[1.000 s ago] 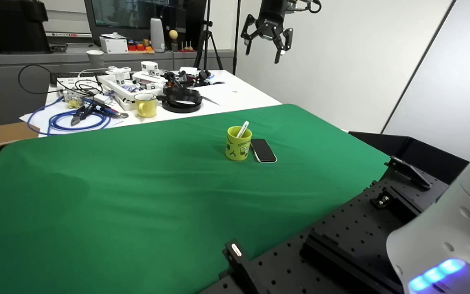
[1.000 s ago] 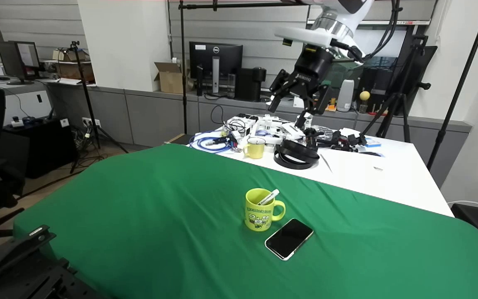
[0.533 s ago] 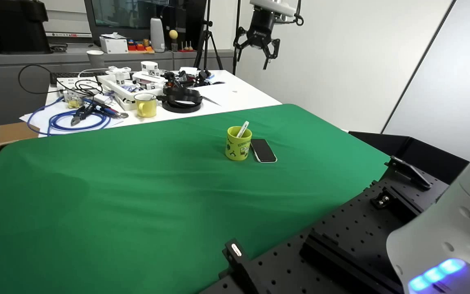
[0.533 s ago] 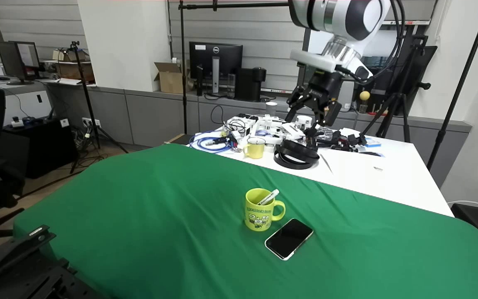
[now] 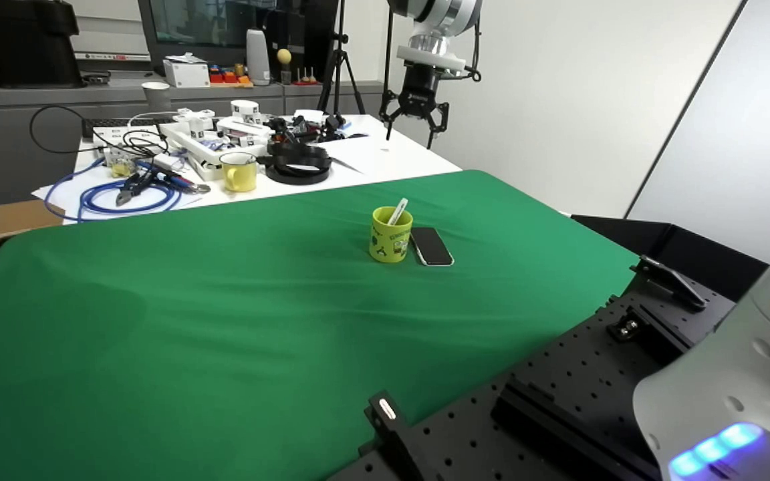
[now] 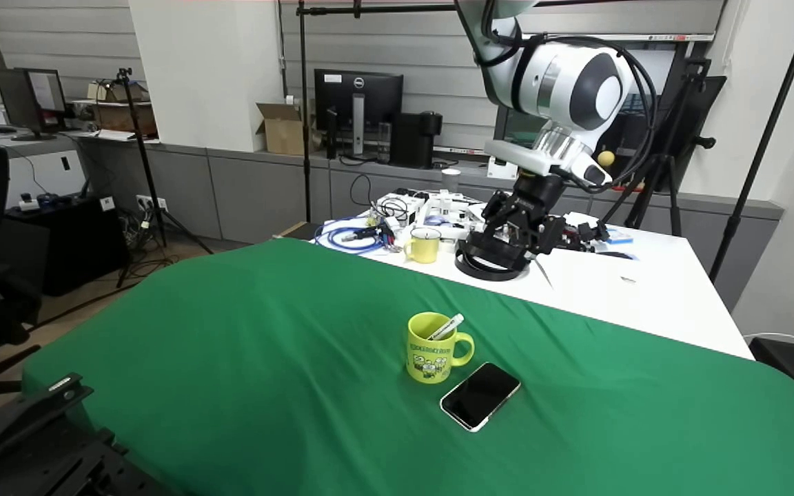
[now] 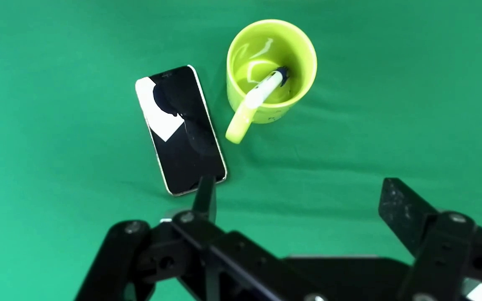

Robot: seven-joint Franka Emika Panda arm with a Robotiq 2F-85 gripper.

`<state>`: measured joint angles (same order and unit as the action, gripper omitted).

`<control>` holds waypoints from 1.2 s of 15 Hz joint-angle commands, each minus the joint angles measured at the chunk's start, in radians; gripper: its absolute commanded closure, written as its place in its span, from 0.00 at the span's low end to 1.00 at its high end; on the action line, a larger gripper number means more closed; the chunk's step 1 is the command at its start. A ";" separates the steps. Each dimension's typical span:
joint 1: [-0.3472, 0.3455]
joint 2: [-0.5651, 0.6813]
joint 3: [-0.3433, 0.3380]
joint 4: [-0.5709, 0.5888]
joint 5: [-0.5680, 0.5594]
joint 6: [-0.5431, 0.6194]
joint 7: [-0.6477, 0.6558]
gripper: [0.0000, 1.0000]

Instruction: Remove the blue marker from the yellow mug

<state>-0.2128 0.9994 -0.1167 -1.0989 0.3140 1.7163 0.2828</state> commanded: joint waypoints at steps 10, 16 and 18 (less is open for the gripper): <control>-0.067 0.221 0.006 0.128 0.014 -0.102 0.145 0.00; -0.073 0.181 0.013 0.083 0.061 -0.128 0.176 0.00; -0.068 0.160 0.015 0.055 0.082 -0.123 0.173 0.00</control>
<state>-0.2799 1.1942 -0.1117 -1.0216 0.3682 1.6127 0.4136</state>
